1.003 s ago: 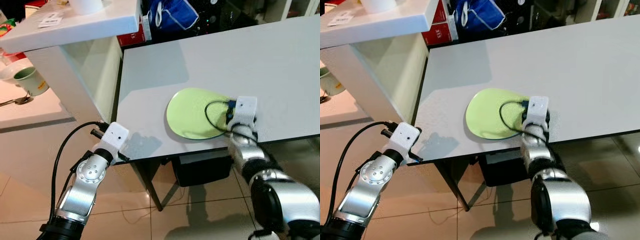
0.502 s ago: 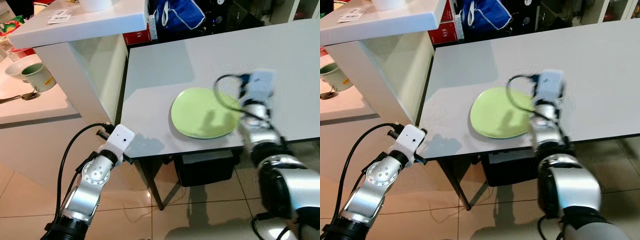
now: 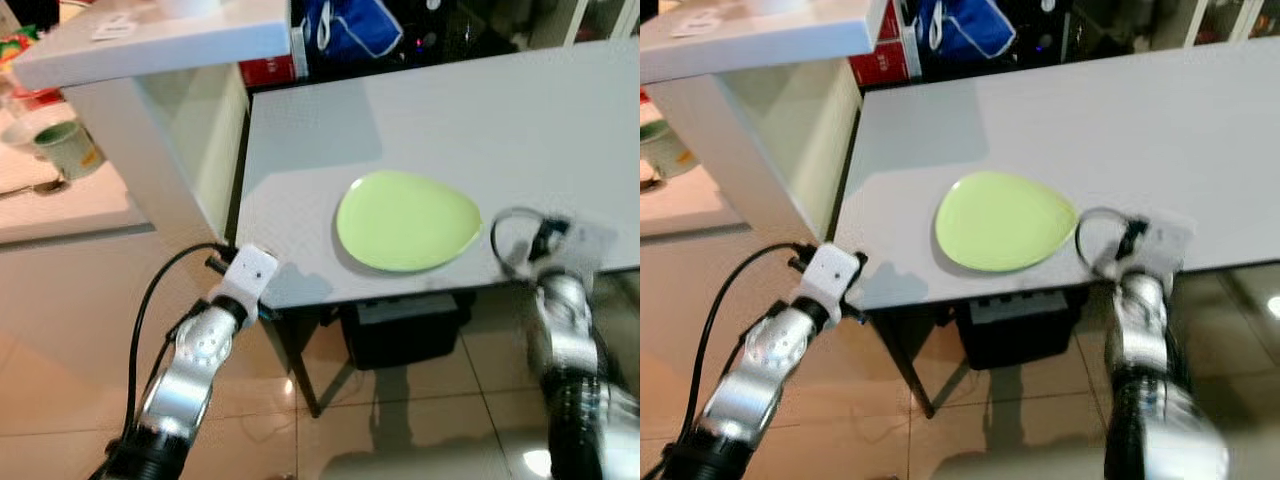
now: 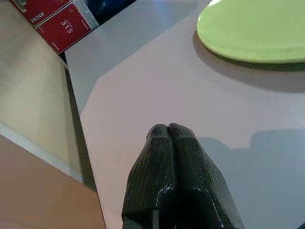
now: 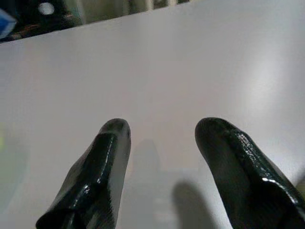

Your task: Setting the table

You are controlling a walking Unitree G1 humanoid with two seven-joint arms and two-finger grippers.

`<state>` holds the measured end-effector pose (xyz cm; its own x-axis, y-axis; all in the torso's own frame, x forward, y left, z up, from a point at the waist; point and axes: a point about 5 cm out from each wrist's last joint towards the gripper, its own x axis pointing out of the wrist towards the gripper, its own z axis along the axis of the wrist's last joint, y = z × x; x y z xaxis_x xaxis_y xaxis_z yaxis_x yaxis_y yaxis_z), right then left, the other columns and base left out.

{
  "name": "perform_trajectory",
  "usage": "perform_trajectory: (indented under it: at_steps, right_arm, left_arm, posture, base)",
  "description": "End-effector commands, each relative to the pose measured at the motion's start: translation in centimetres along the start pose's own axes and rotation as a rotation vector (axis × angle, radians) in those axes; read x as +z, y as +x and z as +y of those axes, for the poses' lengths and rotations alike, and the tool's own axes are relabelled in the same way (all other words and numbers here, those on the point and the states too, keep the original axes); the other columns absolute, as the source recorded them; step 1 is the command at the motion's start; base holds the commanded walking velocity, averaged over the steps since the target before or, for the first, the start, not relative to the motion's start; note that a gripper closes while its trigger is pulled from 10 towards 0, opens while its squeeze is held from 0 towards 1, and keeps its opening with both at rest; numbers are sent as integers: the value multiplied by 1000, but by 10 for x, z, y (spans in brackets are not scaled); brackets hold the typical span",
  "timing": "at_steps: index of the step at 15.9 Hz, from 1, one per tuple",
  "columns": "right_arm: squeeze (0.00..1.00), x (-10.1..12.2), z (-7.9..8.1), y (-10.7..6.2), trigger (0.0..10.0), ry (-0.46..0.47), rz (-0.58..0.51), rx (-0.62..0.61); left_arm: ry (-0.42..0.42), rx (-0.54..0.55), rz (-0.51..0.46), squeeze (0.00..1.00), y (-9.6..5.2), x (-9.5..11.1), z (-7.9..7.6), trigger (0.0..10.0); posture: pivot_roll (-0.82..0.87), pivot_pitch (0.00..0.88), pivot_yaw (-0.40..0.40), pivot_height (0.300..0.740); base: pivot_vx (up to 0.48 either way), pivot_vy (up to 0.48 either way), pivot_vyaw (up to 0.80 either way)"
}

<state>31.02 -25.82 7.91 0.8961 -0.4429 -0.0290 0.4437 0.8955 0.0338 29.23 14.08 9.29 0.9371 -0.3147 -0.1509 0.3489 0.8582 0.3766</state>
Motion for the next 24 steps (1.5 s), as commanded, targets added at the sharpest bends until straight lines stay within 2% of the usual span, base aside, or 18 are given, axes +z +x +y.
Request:
perform_trajectory:
  at_steps: [1, 2, 4, 5, 6, 7, 9, 12, 14, 15, 18, 21, 23, 24]
  right_arm:
    - [0, -2, 17, -10, 10000, 21, 22, 101]
    - [0, -1, 29, -23, 10000, 36, 20, 175]
    - [0, 19, 64, -40, 10000, 76, -54, 339]
    - [0, 33, 77, -43, 10000, 96, -103, 399]
    - [0, 51, 88, -49, 10000, 86, -171, 465]
    - [0, 58, 92, -53, 10000, 73, -202, 495]
    - [0, 73, 93, -67, 10000, 45, -240, 543]
    - [0, 69, 94, -83, 10000, 28, -215, 617]
    - [0, 69, 102, -88, 10000, -22, -230, 675]
    - [0, 73, 107, -89, 10000, -17, -246, 694]
    - [0, 103, 123, -80, 10000, -16, -360, 661]
    - [0, 90, 115, -73, 10000, -38, -303, 636]
    - [0, 70, 96, -63, 10000, -107, -239, 603]
    - [0, 64, 89, -59, 10000, -123, -222, 583]
  left_arm:
    - [-7, 24, 9, 0, -2, -4, 7, 10000]
    - [-9, 27, 11, 0, -2, -6, 7, 10000]
    - [-10, 25, 6, 0, 2, -5, 6, 10000]
    - [-11, 27, -3, 0, 4, -2, 6, 10000]
    - [-12, 33, -13, 0, 5, 0, 6, 10000]
    - [-13, 35, -15, 0, 6, 0, 6, 10000]
    - [-17, 42, -16, 0, 5, -1, 6, 10000]
    - [-64, 64, -19, 0, 6, -2, 7, 10000]
    - [-144, 83, -35, 0, 12, 3, 7, 10000]
    - [-187, 84, -48, 0, 16, 6, 7, 10000]
    - [-314, 105, -96, 0, 32, 20, 4, 10000]
    - [-375, 110, -137, 0, 31, 28, 5, 10000]
    - [-442, 101, -191, 0, 20, 34, 16, 10000]
    - [-447, 105, -202, 0, 13, 33, 24, 10000]
  posture:
    - [70, 0, 115, 740]
    - [58, 0, 118, 740]
    - [52, 0, 120, 740]
    - [54, 0, 117, 740]
    - [57, 0, 114, 740]
    - [58, 0, 113, 740]
    - [59, 0, 99, 740]
    - [47, 0, 90, 740]
    - [38, 0, 88, 740]
    - [33, 0, 86, 740]
    - [18, 0, 49, 740]
    - [32, 0, 30, 740]
    - [60, 0, 13, 740]
    - [79, 0, 7, 740]
  base:
    - [0, 0, 0]
    - [0, 0, 0]
    - [0, 0, 0]
    - [0, 0, 0]
    - [0, 0, 0]
    - [0, 0, 0]
    - [0, 0, 0]
    - [0, 0, 0]
    - [0, 0, 0]
    - [0, 0, 0]
    - [0, 0, 0]
    - [0, 0, 0]
    - [0, 0, 0]
    - [0, 0, 0]
